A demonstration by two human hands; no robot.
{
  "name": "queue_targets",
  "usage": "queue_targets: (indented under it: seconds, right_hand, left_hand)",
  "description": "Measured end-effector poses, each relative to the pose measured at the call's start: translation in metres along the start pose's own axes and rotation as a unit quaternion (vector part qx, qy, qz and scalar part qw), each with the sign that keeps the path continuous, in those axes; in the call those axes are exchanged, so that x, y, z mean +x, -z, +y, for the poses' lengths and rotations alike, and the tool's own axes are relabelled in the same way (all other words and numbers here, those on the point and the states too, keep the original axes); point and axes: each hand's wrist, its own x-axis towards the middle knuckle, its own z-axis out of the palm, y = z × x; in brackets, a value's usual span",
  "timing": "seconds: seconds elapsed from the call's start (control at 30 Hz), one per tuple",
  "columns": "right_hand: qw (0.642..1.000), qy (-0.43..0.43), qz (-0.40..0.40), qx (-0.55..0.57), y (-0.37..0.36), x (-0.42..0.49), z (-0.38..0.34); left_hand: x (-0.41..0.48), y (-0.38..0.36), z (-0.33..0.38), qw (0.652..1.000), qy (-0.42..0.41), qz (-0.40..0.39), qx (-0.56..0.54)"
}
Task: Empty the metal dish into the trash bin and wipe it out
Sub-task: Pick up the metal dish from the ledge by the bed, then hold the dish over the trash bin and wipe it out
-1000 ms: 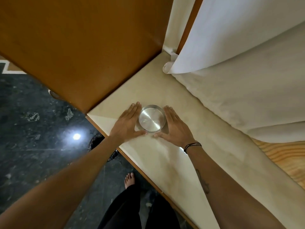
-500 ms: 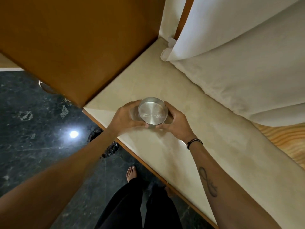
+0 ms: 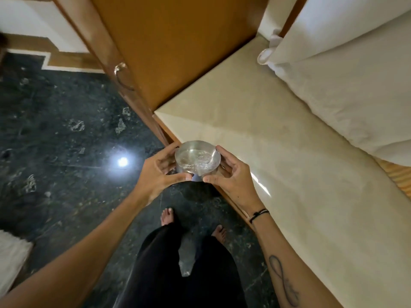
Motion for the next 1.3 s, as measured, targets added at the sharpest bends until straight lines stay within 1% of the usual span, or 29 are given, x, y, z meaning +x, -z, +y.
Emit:
queue_targets:
  seconds: [0.13, 0.23, 0.4, 0.5, 0.6, 0.73, 0.8, 0.9, 1.0, 1.07, 1.17, 1.3]
  right_hand:
    - [1.0, -0.009, -0.008, -0.004, -0.048, -0.006, 0.01]
    - [1.0, -0.024, -0.009, 0.002, -0.086, -0.006, 0.027]
    - [0.995, -0.068, 0.049, 0.048, -0.16, 0.006, 0.084]
    - [0.989, -0.099, 0.068, 0.088, -0.204, 0.031, 0.13]
    - [0.982, -0.131, 0.075, 0.114, -0.234, 0.066, 0.179]
    - [0.973, -0.155, 0.091, 0.144, -0.254, 0.119, 0.247]
    - [0.965, -0.182, 0.093, 0.164, -0.255, 0.145, 0.281]
    - [0.951, -0.224, 0.071, 0.202, -0.253, 0.184, 0.329]
    - [0.946, -0.254, 0.061, 0.191, -0.255, 0.214, 0.365]
    - [0.949, -0.258, 0.061, 0.172, -0.259, 0.229, 0.38]
    - [0.939, -0.284, 0.09, 0.171, -0.26, 0.246, 0.39]
    - [0.917, -0.33, 0.102, 0.197, -0.257, 0.26, 0.389]
  left_hand:
    - [-0.025, 0.045, -0.026, 1.0, 0.017, 0.015, -0.003]
    - [-0.033, 0.08, -0.053, 0.999, 0.035, -0.017, -0.005]
    - [-0.027, 0.146, -0.123, 0.996, 0.051, -0.069, -0.005]
    - [-0.002, 0.182, -0.172, 0.997, 0.054, -0.063, -0.002]
    - [0.036, 0.202, -0.226, 0.997, 0.066, -0.047, 0.008]
    - [0.092, 0.205, -0.301, 0.996, 0.071, -0.05, 0.014]
    - [0.12, 0.199, -0.334, 0.996, 0.08, -0.047, 0.013]
    - [0.168, 0.181, -0.38, 0.996, 0.08, -0.048, 0.002]
    - [0.208, 0.158, -0.414, 0.995, 0.095, -0.025, -0.004]
    - [0.228, 0.144, -0.426, 0.994, 0.107, -0.004, 0.005]
    - [0.248, 0.128, -0.438, 0.99, 0.143, 0.021, 0.002]
    - [0.262, 0.128, -0.456, 0.969, 0.228, 0.064, -0.069]
